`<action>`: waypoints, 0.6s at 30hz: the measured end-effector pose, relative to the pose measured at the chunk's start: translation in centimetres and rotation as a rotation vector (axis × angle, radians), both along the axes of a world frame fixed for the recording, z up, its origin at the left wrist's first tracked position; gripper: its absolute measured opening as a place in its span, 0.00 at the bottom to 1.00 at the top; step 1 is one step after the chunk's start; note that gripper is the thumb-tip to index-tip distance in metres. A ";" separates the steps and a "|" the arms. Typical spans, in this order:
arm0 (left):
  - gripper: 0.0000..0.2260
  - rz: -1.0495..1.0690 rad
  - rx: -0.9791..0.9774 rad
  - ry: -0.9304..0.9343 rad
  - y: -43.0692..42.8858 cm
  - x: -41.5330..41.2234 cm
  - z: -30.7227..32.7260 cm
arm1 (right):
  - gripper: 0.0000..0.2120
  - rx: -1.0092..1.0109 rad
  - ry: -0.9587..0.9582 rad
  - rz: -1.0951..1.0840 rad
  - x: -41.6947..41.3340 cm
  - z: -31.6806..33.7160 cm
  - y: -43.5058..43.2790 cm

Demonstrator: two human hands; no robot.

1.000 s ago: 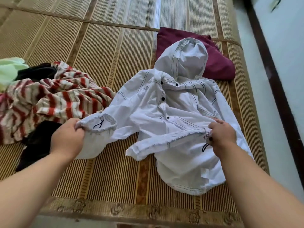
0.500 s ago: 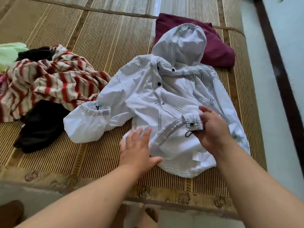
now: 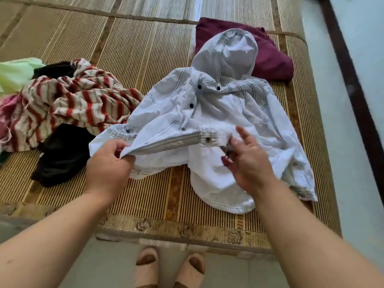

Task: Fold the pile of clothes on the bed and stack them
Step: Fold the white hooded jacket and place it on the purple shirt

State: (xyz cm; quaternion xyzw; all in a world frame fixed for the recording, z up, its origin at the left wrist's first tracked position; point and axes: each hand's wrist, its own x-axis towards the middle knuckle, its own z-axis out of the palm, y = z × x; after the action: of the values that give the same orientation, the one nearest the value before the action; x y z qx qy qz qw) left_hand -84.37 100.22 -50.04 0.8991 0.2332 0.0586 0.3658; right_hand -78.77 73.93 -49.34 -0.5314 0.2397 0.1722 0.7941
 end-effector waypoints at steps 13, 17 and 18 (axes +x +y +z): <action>0.11 -0.145 -0.566 0.104 -0.1 4.7 2.8 | 0.06 -1.279 0.017 0.593 -6.0 -10.1 0.2; 0.12 -0.134 -0.593 0.108 1.6 5.4 2.3 | 0.08 -1.007 -0.060 0.241 -3.7 -5.1 -6.8; 0.10 -0.120 -0.566 0.120 1.9 5.4 1.9 | 0.08 -1.050 -0.054 0.185 -3.3 -4.5 -8.5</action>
State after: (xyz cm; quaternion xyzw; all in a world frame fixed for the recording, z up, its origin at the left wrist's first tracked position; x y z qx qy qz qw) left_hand -79.01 102.16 -48.13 0.7755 0.2078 -0.0840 0.5902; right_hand -82.06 65.40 -53.83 -0.8803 0.2256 0.0846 0.4088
